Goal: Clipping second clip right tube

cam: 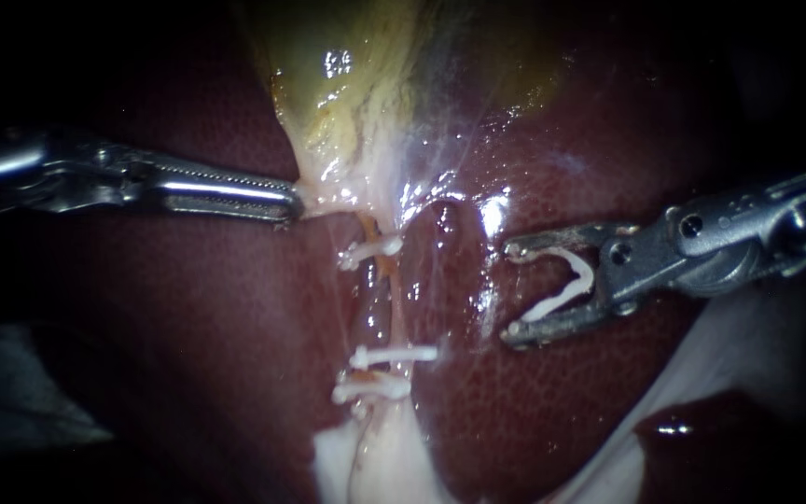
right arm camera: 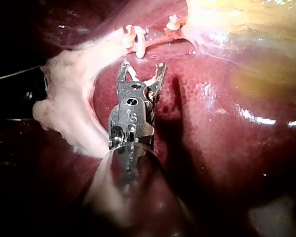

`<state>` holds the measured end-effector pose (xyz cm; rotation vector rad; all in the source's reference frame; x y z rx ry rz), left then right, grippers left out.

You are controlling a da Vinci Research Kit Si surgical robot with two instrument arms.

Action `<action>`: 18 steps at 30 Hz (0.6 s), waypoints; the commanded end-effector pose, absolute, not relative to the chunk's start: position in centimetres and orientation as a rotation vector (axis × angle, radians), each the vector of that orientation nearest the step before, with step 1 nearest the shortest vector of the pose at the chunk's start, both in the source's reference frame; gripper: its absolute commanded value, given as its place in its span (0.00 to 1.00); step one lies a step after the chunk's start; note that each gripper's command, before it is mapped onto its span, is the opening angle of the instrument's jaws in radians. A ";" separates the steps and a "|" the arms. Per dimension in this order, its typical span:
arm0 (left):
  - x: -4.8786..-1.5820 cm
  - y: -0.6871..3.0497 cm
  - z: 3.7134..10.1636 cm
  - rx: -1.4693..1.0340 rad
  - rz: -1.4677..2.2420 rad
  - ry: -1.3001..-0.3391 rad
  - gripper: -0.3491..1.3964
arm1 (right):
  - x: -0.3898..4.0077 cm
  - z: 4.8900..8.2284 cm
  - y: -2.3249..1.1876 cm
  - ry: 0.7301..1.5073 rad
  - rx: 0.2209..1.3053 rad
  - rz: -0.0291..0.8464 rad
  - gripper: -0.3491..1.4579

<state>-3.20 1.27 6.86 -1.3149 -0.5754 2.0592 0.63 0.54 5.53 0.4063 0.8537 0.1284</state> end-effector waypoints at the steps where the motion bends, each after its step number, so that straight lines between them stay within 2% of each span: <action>1: -3.18 1.29 6.83 -1.315 2.058 -0.579 0.00 | 0.63 5.53 0.54 0.854 0.407 0.129 0.47; 10: -2.81 1.49 6.26 -1.330 2.029 -0.572 0.00 | 0.64 5.53 0.54 0.853 0.406 0.129 0.47; 18: -2.83 1.46 6.19 -1.336 2.024 -0.556 0.00 | 0.77 5.55 0.55 0.848 0.400 0.136 0.46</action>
